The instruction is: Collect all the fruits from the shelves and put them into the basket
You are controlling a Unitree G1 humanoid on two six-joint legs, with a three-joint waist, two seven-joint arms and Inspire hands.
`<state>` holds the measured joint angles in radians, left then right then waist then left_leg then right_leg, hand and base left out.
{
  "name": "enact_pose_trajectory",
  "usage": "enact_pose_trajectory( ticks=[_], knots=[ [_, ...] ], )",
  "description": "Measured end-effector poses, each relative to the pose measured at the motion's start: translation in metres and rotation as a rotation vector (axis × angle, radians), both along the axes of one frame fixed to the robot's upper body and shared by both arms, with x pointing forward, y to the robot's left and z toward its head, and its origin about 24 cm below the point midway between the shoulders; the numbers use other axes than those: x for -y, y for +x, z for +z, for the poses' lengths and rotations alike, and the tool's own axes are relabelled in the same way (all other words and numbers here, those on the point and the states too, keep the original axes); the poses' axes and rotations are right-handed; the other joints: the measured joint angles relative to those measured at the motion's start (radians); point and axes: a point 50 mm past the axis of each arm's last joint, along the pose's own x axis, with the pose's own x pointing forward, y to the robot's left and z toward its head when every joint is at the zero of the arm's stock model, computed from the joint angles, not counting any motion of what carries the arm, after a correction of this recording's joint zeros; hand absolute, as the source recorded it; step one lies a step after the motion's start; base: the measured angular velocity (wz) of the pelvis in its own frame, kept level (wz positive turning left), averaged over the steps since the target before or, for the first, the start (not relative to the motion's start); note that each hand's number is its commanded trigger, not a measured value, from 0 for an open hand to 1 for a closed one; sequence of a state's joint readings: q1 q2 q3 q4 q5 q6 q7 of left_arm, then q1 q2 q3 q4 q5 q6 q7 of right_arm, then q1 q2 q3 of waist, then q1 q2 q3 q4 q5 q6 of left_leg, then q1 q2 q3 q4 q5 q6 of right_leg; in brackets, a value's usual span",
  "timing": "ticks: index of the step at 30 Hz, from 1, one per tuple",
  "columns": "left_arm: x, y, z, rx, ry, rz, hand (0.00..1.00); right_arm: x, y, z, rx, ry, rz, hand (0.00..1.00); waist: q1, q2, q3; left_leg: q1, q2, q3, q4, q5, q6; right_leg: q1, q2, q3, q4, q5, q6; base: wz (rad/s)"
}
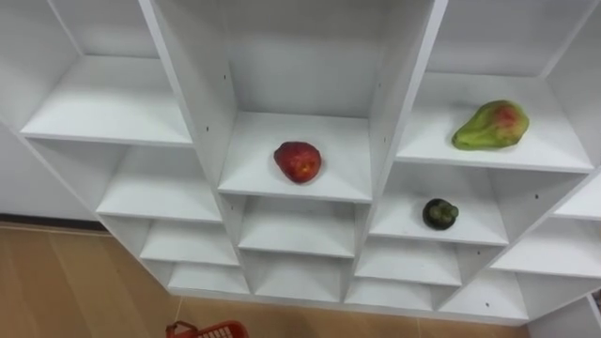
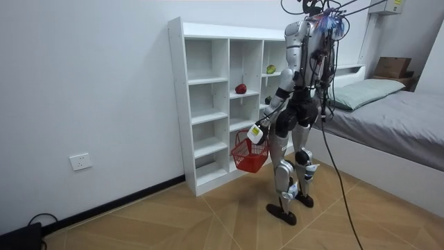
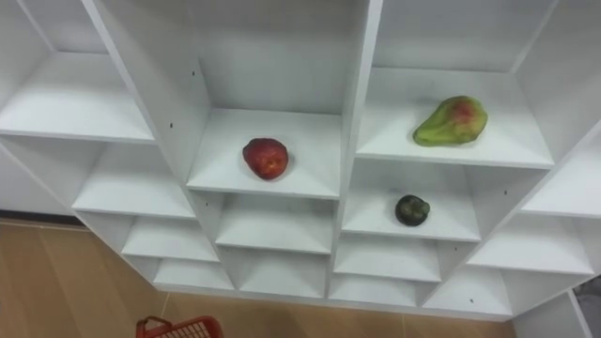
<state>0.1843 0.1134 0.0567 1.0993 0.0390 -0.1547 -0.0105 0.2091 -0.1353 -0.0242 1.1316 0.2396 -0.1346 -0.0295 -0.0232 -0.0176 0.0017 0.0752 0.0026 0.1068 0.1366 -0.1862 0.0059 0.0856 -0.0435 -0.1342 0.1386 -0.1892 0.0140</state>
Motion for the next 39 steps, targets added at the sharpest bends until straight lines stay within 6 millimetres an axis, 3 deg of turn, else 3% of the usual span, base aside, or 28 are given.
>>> enact_pose_trajectory(
  ticks=[5,6,7,10,16,28,39],
  knots=[
    [0.000,0.000,0.001,0.019,0.002,0.004,1.00,0.002,0.030,0.015,0.154,-0.111,0.092,0.00,-0.001,0.004,0.0002,-0.001,0.003,0.020,-0.002,0.000,0.000,-0.013,0.002,0.020,0.005,0.000,0.000,-0.11],
    [0.000,0.001,0.001,0.026,0.005,0.002,1.00,0.003,0.041,0.023,0.220,-0.143,0.106,0.00,-0.001,0.006,-0.0020,-0.001,0.003,0.026,-0.002,0.000,0.000,-0.017,0.002,0.022,0.013,0.000,0.000,-0.12],
    [0.001,0.002,0.001,0.033,0.006,-0.001,1.00,0.002,0.053,0.032,0.295,-0.175,0.124,0.00,-0.002,0.007,0.0017,-0.001,0.003,0.028,-0.002,0.000,0.000,-0.019,0.002,0.024,0.013,0.001,0.000,-0.09],
    [0.001,0.004,0.002,0.055,0.017,-0.005,1.00,0.000,0.074,0.054,0.456,-0.247,0.144,0.00,-0.003,0.009,0.0025,-0.001,0.003,0.031,-0.002,0.000,0.000,-0.020,0.001,0.025,0.013,0.001,0.000,-0.01],
    [0.005,0.005,0.005,0.105,0.027,-0.032,1.00,-0.009,0.102,0.111,0.788,-0.388,0.159,0.00,-0.006,0.012,-0.0011,-0.012,0.003,0.034,-0.002,0.000,0.000,-0.035,0.003,0.037,0.016,0.001,0.000,-0.02],
    [-0.001,-0.003,0.006,0.095,0.047,-0.050,1.00,-0.018,0.130,0.189,1.192,-0.625,0.096,0.00,0.004,0.010,-0.0045,-0.012,0.008,0.064,-0.004,0.000,0.000,-0.050,0.010,0.075,0.032,0.005,0.000,-0.09],
    [-0.002,-0.002,0.006,0.084,0.048,-0.103,1.00,-0.026,0.142,0.222,1.373,-0.699,0.103,0.00,0.003,0.006,-0.0052,-0.010,0.008,0.061,-0.006,0.000,0.000,-0.049,0.012,0.076,0.032,0.005,-0.001,0.00]
  ],
)
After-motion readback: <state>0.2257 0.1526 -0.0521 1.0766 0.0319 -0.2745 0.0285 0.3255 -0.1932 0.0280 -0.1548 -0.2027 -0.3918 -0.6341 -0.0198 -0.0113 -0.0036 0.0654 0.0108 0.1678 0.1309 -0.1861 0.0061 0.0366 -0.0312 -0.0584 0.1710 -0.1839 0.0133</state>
